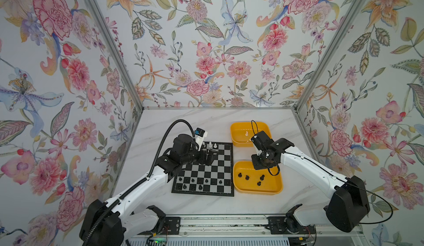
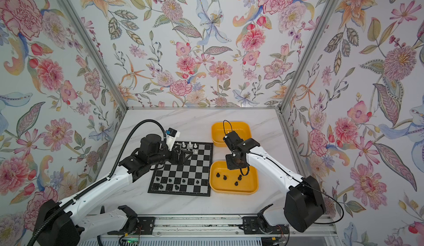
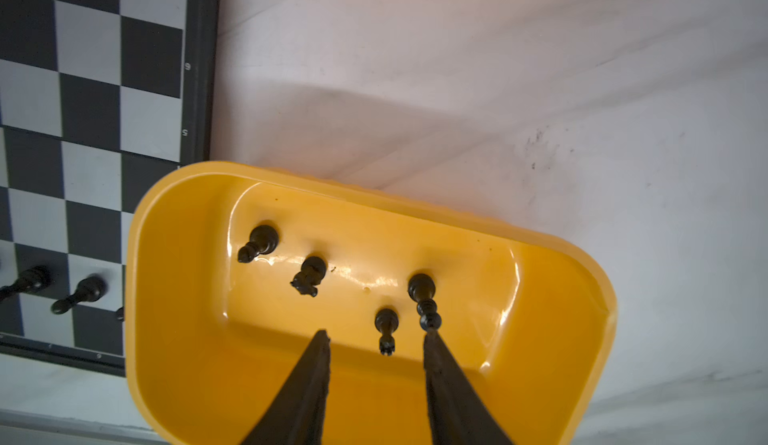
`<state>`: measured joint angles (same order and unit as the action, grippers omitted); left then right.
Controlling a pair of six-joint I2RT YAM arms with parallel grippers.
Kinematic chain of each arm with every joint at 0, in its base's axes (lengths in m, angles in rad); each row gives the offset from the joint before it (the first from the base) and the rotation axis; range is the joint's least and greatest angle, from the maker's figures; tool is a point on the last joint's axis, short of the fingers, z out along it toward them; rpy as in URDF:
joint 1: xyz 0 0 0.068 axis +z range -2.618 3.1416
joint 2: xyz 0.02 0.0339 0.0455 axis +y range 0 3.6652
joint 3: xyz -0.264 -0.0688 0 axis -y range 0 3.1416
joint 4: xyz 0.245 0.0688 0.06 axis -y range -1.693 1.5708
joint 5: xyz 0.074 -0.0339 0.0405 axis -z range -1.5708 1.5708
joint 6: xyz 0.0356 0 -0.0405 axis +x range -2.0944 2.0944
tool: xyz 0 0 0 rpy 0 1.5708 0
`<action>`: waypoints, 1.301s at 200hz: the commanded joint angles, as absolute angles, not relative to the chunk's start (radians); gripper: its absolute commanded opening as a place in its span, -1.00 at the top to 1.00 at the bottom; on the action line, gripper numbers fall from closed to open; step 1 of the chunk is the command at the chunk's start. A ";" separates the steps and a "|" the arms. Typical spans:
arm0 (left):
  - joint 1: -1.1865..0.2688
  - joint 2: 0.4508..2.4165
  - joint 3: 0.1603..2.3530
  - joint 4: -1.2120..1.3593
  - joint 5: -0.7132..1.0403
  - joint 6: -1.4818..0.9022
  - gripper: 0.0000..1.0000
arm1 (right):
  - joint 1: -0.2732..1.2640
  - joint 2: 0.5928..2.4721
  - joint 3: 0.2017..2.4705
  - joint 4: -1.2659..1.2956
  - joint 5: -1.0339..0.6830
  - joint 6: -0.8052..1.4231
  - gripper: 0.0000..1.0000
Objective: Set up the chess pieces on the board
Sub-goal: 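Move the right gripper back over the black-piece tray, then lower the right gripper and close it on a black piece in the tray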
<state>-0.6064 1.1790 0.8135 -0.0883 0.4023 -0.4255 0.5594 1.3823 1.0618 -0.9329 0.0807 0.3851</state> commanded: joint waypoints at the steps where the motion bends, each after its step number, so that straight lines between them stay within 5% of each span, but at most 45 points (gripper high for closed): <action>1: -0.654 1.226 0.869 -0.054 0.356 -0.400 -0.99 | 0.520 1.367 1.005 -0.907 0.065 0.393 0.23; 260: -0.669 1.244 0.931 -0.102 0.222 -0.339 -0.99 | 0.429 1.424 0.848 -0.805 0.000 0.379 0.52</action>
